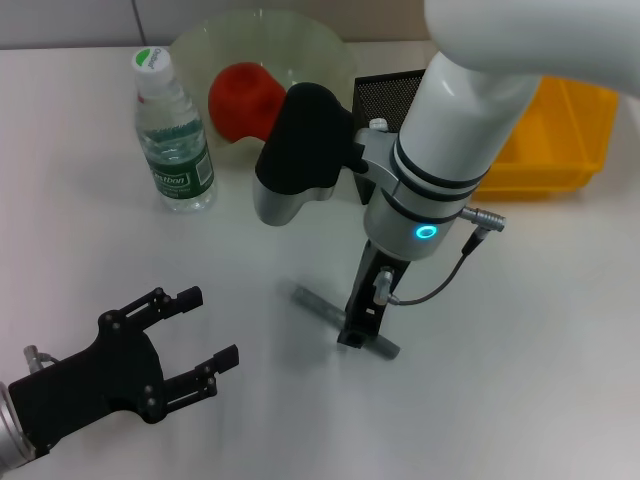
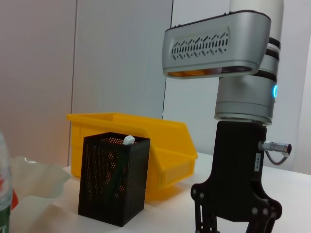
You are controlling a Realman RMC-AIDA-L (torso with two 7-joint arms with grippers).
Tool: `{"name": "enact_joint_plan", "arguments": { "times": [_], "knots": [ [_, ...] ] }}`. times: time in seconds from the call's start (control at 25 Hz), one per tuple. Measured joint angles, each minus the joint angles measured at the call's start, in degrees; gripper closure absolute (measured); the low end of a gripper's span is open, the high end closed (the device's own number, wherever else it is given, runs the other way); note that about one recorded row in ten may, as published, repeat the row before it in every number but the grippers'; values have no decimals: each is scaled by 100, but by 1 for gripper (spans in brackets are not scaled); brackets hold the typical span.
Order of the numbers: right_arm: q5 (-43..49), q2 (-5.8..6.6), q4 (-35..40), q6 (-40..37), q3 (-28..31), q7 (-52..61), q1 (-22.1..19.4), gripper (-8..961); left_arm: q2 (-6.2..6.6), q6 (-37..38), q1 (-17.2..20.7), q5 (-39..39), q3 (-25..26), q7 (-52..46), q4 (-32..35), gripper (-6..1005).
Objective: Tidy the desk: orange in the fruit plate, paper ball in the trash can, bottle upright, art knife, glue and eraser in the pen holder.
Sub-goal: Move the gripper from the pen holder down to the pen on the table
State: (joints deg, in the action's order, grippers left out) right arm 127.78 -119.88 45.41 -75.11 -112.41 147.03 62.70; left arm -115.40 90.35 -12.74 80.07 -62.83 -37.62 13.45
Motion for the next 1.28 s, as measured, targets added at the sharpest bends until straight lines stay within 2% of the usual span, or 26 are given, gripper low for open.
{"name": "enact_joint_plan", "arguments": {
  "times": [0.16,1.28],
  "knots": [
    [3,0,-21,17,0,0,-9,577,0,0,-1,0,-1,0,0,215],
    [9,0,-76,80,-142,-93,-12,575,-26,-35,-81,0,7,0,0,214]
  ]
}}
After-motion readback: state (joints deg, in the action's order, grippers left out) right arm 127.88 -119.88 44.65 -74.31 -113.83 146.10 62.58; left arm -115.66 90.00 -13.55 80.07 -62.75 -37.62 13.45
